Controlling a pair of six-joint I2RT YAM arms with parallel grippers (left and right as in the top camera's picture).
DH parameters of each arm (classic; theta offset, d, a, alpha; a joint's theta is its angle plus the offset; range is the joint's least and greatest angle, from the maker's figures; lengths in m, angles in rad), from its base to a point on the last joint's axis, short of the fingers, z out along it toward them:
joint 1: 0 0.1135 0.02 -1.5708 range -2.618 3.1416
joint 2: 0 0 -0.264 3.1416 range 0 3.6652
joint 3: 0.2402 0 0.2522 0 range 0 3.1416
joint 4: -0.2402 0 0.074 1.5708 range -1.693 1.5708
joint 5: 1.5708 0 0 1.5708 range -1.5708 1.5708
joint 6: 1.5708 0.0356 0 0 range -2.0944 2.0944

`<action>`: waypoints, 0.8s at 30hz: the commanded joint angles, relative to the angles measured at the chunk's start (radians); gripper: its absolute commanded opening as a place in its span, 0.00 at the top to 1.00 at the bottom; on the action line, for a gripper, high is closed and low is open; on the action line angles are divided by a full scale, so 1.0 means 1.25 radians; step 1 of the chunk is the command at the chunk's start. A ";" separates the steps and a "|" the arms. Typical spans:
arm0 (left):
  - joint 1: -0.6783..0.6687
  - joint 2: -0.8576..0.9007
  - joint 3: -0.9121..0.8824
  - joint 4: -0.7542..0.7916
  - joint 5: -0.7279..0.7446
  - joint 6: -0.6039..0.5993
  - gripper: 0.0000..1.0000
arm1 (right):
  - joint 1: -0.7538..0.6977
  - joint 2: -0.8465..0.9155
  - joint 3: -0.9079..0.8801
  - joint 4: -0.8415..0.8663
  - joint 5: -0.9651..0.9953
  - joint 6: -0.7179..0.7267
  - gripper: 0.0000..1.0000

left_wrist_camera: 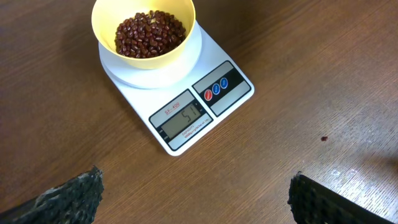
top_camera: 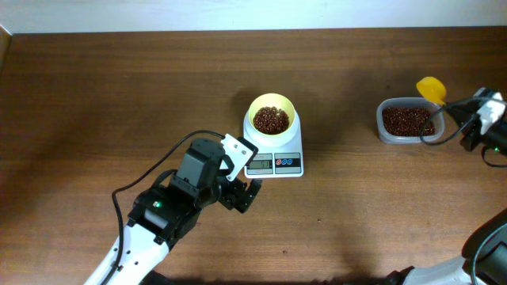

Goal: Scoop item into bowl and weigh 50g on scale

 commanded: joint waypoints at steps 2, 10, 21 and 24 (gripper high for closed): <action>-0.002 0.000 -0.007 0.001 0.014 -0.008 0.01 | 0.004 0.002 0.004 -0.002 -0.199 0.487 0.96; -0.002 0.000 -0.007 0.001 0.014 -0.008 0.01 | 0.266 0.002 0.004 0.038 -0.098 0.977 0.96; -0.002 0.000 -0.007 0.001 0.014 -0.008 0.01 | 0.586 0.002 0.005 0.383 0.251 1.169 0.96; -0.002 0.000 -0.007 0.001 0.014 -0.008 0.01 | 0.613 0.002 0.033 0.379 0.305 1.169 0.96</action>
